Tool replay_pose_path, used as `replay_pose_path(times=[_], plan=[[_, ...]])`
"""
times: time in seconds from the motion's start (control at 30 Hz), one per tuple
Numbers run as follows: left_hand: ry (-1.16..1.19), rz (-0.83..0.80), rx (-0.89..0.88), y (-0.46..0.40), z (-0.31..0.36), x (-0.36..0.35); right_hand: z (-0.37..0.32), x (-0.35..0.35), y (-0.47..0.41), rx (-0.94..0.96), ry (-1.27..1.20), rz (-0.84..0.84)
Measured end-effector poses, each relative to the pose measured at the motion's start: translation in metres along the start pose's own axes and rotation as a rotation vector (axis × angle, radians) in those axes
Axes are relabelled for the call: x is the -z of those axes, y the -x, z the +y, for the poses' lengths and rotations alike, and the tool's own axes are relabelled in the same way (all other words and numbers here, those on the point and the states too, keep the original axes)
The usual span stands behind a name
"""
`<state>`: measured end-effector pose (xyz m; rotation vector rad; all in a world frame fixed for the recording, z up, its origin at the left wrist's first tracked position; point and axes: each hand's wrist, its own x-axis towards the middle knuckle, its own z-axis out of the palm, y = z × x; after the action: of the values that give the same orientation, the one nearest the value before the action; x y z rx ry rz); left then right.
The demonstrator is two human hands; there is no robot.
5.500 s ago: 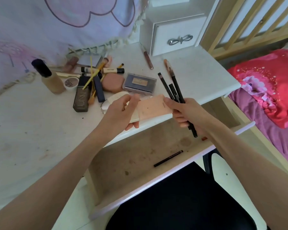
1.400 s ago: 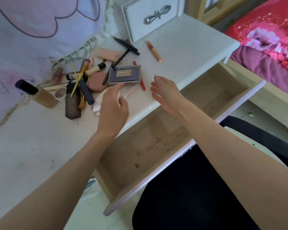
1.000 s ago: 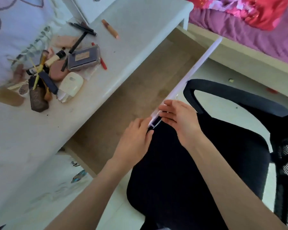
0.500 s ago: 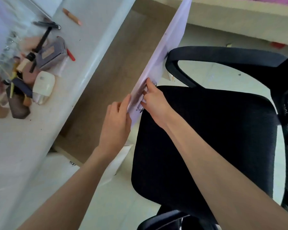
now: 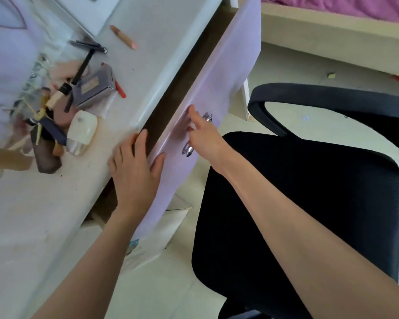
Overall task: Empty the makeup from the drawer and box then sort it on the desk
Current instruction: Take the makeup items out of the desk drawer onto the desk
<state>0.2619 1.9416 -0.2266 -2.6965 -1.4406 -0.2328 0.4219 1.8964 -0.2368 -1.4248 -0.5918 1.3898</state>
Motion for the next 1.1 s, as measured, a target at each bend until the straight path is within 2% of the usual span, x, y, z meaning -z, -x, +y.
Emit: replay_pose_path(times=[0.07, 0.2, 0.5, 0.63, 0.73, 0.83, 0.97, 1.03, 1.1], plan=[[0.004, 0.001, 0.083, -0.007, -0.008, -0.003, -0.004, -0.005, -0.01, -0.008, 0.02, -0.003], [-0.009, 0.004, 0.139, -0.018, -0.021, -0.01, -0.003, -0.013, -0.026, -0.025, -0.023, -0.046], [-0.089, 0.027, 0.114, -0.044, -0.032, -0.003, -0.013, -0.033, -0.053, -0.018, -0.025, -0.067], [-0.13, -0.014, 0.142, -0.049, -0.028, 0.002, -0.015, -0.037, -0.056, -0.008, 0.044, -0.083], [-0.163, -0.115, 0.173, -0.051, -0.023, 0.008, -0.015, -0.025, -0.053, -0.022, 0.091, -0.11], [-0.133, -0.29, 0.166, -0.055, -0.024, 0.019, -0.033, -0.014, -0.034, -0.022, 0.37, -0.124], [0.078, -0.582, 0.145, -0.046, -0.04, 0.044, -0.063, -0.015, 0.004, 0.019, 0.759, -0.16], [0.131, -0.544, 0.176, -0.033, -0.048, 0.062, -0.079, -0.02, 0.024, 0.025, 0.894, -0.193], [0.192, -0.409, 0.239, -0.019, -0.057, 0.088, -0.097, -0.031, 0.043, 0.075, 1.054, -0.227]])
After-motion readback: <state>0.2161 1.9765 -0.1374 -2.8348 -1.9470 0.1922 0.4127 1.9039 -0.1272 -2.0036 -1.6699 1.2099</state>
